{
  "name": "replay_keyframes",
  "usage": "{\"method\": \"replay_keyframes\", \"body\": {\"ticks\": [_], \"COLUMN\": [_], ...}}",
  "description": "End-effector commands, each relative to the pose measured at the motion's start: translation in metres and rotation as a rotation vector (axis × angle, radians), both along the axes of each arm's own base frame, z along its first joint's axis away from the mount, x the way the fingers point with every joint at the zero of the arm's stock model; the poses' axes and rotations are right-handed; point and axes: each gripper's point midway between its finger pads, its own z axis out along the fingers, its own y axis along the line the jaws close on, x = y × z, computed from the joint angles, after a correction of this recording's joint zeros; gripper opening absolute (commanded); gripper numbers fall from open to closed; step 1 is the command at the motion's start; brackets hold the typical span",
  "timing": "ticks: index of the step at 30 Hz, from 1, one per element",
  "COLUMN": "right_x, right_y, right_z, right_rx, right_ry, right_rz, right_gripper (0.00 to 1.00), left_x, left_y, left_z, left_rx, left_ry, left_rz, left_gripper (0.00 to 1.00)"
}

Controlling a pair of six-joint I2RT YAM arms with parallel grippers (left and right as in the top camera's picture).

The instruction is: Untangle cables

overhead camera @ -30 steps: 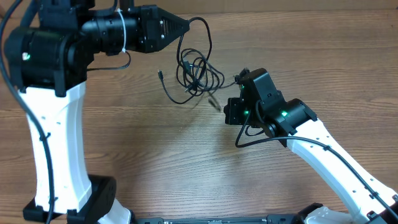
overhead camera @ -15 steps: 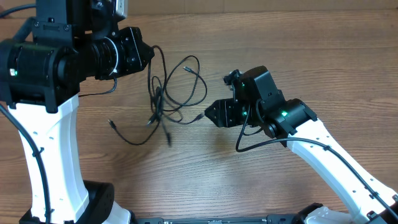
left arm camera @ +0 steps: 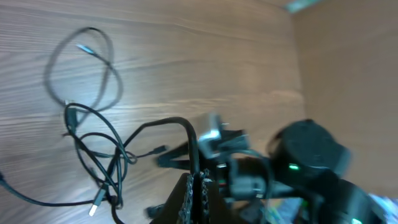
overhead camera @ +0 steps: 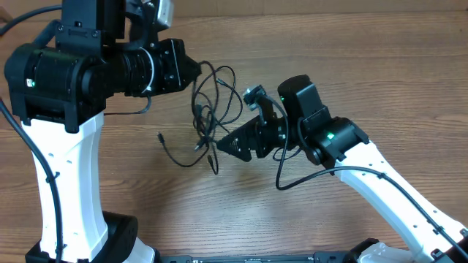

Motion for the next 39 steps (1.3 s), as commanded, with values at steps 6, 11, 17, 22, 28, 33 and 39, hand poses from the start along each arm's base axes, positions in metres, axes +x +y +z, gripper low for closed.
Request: {"method": "replay_keyframes", "body": {"ticks": [6,11,17,22,28,33,39], "right_x": [0.014,0.020,0.027,0.027,0.027,0.024,0.027], "right_y": [-0.006,-0.010,-0.014,-0.014,-0.015,-0.017,-0.042], "right_z": [-0.002,-0.006,-0.008,-0.008,-0.009,-0.012,-0.037], "right_rx": [-0.075,-0.109,-0.156,-0.169,-0.172,-0.181,-0.333], "right_ry": [-0.092,-0.132,-0.223,-0.279,-0.272,-0.254,-0.182], "right_rz": [-0.057,-0.074,-0.056,-0.018,-0.021,-0.021,-0.123], "right_gripper": [0.80,0.80,0.81,0.66,0.28,0.04,0.04], "left_x": [-0.014,-0.022,-0.023,-0.020,-0.020,-0.018,0.007], "left_y": [-0.017,-0.026,-0.027,-0.024,-0.024,-0.021,0.013], "left_z": [0.009,0.016,0.016,0.014,0.014,0.013,0.001], "left_rx": [-0.077,-0.135,-0.142,-0.124,-0.122,-0.107,0.005], "left_ry": [0.008,0.015,0.017,0.013,0.013,0.009,0.003], "left_rz": [-0.100,-0.154,-0.160,-0.145,-0.143,-0.130,0.069], "left_gripper": [0.04,0.04,0.04,0.04,0.04,0.04,0.04]}}
